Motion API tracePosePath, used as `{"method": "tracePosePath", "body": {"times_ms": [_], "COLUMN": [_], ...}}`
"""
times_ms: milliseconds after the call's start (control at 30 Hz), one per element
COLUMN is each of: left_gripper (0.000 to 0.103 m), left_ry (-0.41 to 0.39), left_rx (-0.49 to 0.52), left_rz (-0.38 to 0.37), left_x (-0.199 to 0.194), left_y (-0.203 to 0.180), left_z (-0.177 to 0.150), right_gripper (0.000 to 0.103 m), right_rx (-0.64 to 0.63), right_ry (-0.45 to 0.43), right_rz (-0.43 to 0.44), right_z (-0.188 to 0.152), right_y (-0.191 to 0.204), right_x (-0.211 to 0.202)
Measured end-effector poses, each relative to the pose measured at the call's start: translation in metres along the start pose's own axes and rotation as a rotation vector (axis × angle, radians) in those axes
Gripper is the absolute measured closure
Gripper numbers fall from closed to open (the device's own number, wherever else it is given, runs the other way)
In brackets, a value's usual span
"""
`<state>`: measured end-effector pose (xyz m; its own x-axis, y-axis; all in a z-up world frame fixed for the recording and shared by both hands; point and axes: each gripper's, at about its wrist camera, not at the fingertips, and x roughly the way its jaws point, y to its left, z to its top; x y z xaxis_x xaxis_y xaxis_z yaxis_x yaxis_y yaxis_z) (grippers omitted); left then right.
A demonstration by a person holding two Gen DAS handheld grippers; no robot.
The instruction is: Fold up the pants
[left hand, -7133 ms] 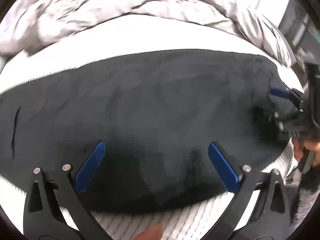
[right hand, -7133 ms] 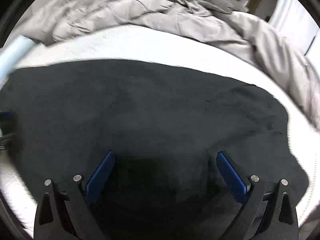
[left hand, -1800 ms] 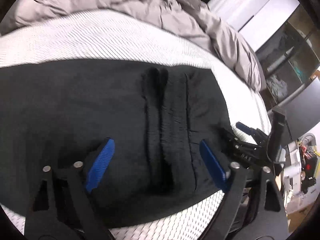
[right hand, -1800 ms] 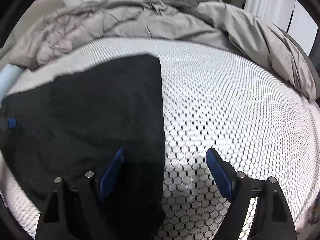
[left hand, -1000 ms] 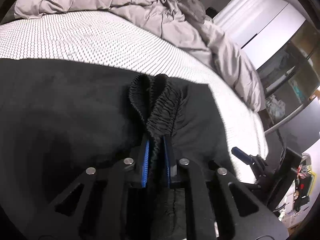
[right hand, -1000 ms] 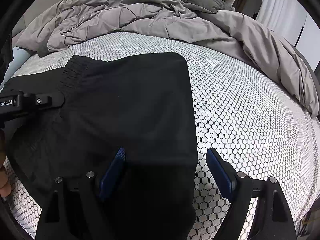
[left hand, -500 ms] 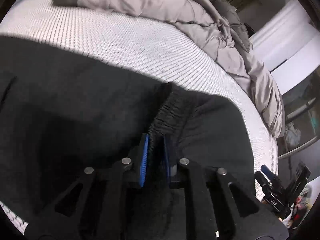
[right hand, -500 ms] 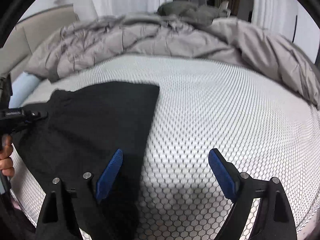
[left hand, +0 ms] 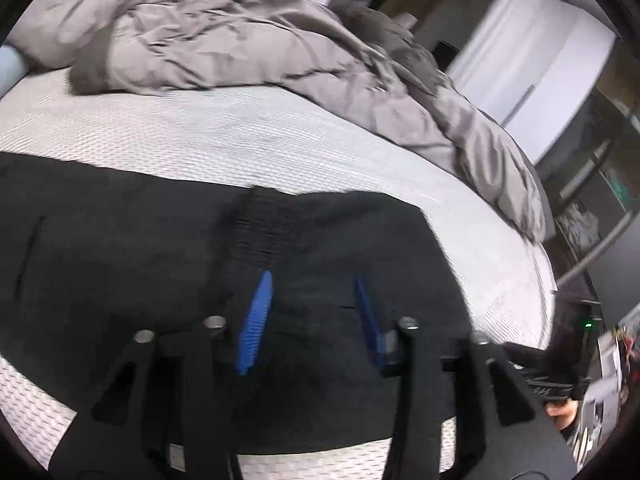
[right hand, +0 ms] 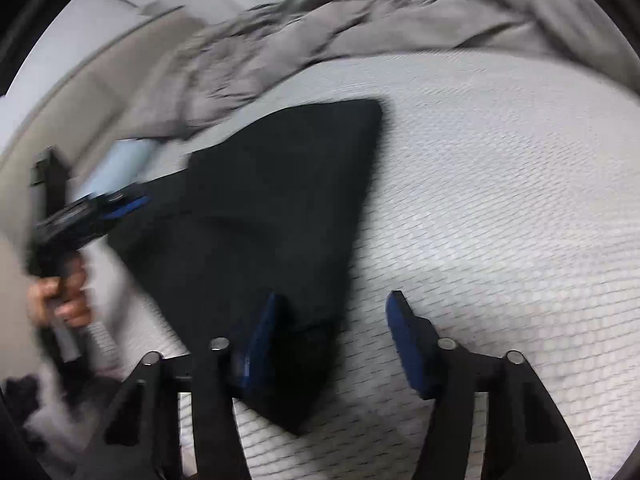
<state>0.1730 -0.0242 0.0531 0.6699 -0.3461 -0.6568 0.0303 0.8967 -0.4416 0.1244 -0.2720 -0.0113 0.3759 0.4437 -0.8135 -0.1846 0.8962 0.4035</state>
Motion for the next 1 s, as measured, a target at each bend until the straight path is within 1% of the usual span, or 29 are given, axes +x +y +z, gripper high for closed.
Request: {"method": "tracePosePath", "body": {"times_ms": [33,67,100,133,200,233,267,300,333,367,400,433,500,533,600,700,767,800,833,900,933,967,1000], "left_gripper": [0.05,0.041,0.036,0.036,0.036,0.036,0.036,0.036,0.036,0.036,0.036,0.036,0.036,0.036,0.036,0.036,0.036,0.036,0.036,0.036,0.035,0.032,0.031], "left_ry": [0.009,0.025,0.043,0.067,0.147,0.182,0.222,0.266,0.291,0.302,0.303,0.3,0.287,0.281,0.27,0.25,0.229,0.209,0.196,0.175,0.16,0.153,0.159], "left_rx": [0.01,0.025,0.037,0.052,0.088,0.107,0.136,0.184,0.223,0.255,0.273,0.276,0.268,0.258,0.227,0.187,0.192,0.213,0.233,0.295,0.328,0.375,0.421], "left_rz": [-0.019,-0.048,-0.069,-0.091,-0.133,-0.144,-0.148,-0.123,-0.078,-0.026,0.009,0.026,0.035,0.034,0.021,0.003,0.051,0.062,0.054,0.012,-0.001,-0.009,-0.01], "left_x": [0.006,0.015,0.024,0.035,0.062,0.074,0.089,0.104,0.115,0.124,0.133,0.139,0.141,0.142,0.14,0.134,0.126,0.119,0.114,0.096,0.091,0.089,0.086], "left_y": [-0.014,-0.03,-0.043,-0.057,-0.089,-0.102,-0.117,-0.131,-0.141,-0.148,-0.153,-0.155,-0.159,-0.159,-0.156,-0.151,-0.149,-0.15,-0.152,-0.16,-0.166,-0.175,-0.176], "left_z": [-0.003,-0.004,-0.008,-0.011,-0.023,-0.028,-0.034,-0.041,-0.046,-0.051,-0.055,-0.057,-0.056,-0.054,-0.053,-0.051,-0.048,-0.049,-0.049,-0.056,-0.06,-0.069,-0.077], "right_gripper": [0.046,0.046,0.049,0.058,0.063,0.069,0.07,0.071,0.073,0.075,0.079,0.082,0.085,0.088,0.09,0.089,0.082,0.068,0.055,0.054,0.054,0.054,0.054], "right_rx": [0.002,0.007,0.012,0.013,0.0,0.0,-0.005,-0.013,-0.022,-0.031,-0.043,-0.061,-0.076,-0.085,-0.111,-0.116,-0.066,-0.02,0.033,0.134,0.164,0.19,0.197], "right_ry": [0.005,0.014,0.02,0.028,0.026,0.026,0.025,0.023,0.024,0.025,0.024,0.024,0.023,0.023,0.027,0.042,0.011,-0.022,-0.063,-0.141,-0.156,-0.166,-0.159], "right_rz": [-0.001,0.006,0.021,0.037,0.036,0.042,0.045,0.043,0.044,0.039,0.031,0.02,0.015,0.017,0.032,0.064,0.098,0.117,0.132,0.178,0.198,0.208,0.205], "right_z": [-0.002,-0.003,-0.004,-0.005,-0.007,-0.007,-0.008,-0.009,-0.013,-0.018,-0.024,-0.027,-0.033,-0.037,-0.045,-0.054,-0.048,-0.047,-0.045,-0.038,-0.037,-0.036,-0.035], "right_y": [0.0,0.0,0.0,0.0,0.003,0.004,0.004,0.005,0.004,0.003,0.005,0.006,0.005,0.005,0.007,0.002,-0.012,-0.023,-0.035,-0.057,-0.063,-0.068,-0.068], "right_x": [0.003,0.007,0.01,0.013,0.013,0.013,0.012,0.01,0.007,0.003,0.001,0.0,-0.001,-0.003,-0.009,-0.019,-0.031,-0.041,-0.051,-0.067,-0.07,-0.071,-0.069]}}
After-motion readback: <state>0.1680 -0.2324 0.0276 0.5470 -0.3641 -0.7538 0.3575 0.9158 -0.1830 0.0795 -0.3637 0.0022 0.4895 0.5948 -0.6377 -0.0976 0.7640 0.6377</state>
